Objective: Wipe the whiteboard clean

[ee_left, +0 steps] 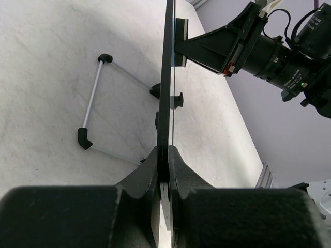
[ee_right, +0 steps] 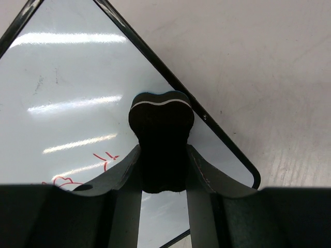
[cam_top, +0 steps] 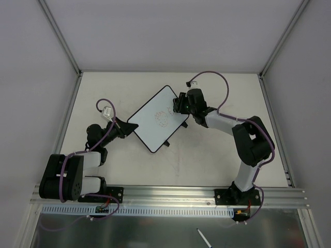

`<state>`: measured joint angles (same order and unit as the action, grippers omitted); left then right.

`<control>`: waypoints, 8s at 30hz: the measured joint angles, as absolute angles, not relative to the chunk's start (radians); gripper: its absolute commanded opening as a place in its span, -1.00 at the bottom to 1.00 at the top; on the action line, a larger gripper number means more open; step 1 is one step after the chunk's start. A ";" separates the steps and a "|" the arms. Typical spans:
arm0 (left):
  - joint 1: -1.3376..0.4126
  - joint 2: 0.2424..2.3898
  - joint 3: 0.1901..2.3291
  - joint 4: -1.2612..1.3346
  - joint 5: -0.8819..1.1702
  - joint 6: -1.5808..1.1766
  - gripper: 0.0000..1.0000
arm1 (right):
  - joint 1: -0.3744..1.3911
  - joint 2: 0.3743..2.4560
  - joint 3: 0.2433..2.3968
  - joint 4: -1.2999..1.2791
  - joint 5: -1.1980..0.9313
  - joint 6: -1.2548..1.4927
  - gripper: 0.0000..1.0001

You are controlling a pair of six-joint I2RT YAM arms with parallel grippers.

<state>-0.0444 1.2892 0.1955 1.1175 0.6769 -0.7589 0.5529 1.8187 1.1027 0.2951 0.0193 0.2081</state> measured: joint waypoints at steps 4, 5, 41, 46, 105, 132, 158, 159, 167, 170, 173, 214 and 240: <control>-0.044 1.289 0.195 1.118 0.677 -0.759 -1.00 | 0.569 1.818 1.121 0.266 0.047 0.189 -1.00; -0.044 1.289 0.195 1.118 0.677 -0.759 -1.00 | 0.575 1.818 1.127 0.255 0.053 0.180 -1.00; -0.044 1.289 0.192 1.119 0.676 -0.759 -1.00 | 0.900 1.826 1.281 0.054 0.059 0.035 -1.00; -0.044 1.289 0.192 1.121 0.676 -0.759 -1.00 | 0.831 1.826 1.280 0.049 -0.010 0.072 -1.00; -0.044 1.288 0.191 1.126 0.671 -0.759 -1.00 | 0.530 1.934 1.422 -0.134 -0.085 0.183 -1.00; -0.044 1.288 0.191 1.126 0.670 -0.759 -1.00 | 0.549 2.002 1.585 -0.137 -0.073 0.130 -1.00; -0.037 1.302 0.184 1.154 0.672 -0.768 -1.00 | 0.671 1.808 1.088 0.235 0.106 0.163 -1.00; -0.037 1.302 0.184 1.154 0.672 -0.768 -1.00 | 0.682 1.807 1.096 0.220 0.110 0.154 -1.00; -0.037 1.301 0.183 1.155 0.671 -0.768 -1.00 | 0.828 1.817 1.206 0.093 0.104 0.093 -1.00; -0.032 1.301 0.183 1.153 0.672 -0.768 -1.00 | 0.886 1.832 1.255 0.054 0.108 0.074 -1.00; -0.031 1.301 0.182 1.151 0.672 -0.768 -1.00 | 0.937 1.847 1.290 0.028 0.140 0.055 -1.00; -0.033 1.296 0.182 1.147 0.670 -0.767 -1.00 | 0.656 1.777 0.963 0.308 -0.016 0.289 -0.99; -0.031 1.293 0.182 1.148 0.671 -0.766 -1.00 | 1.002 1.775 1.091 0.131 0.233 0.123 -1.00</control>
<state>-0.0311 1.2934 0.1822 1.1484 0.6712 -0.7658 1.0016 1.7752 1.0912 0.1314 0.2333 0.1234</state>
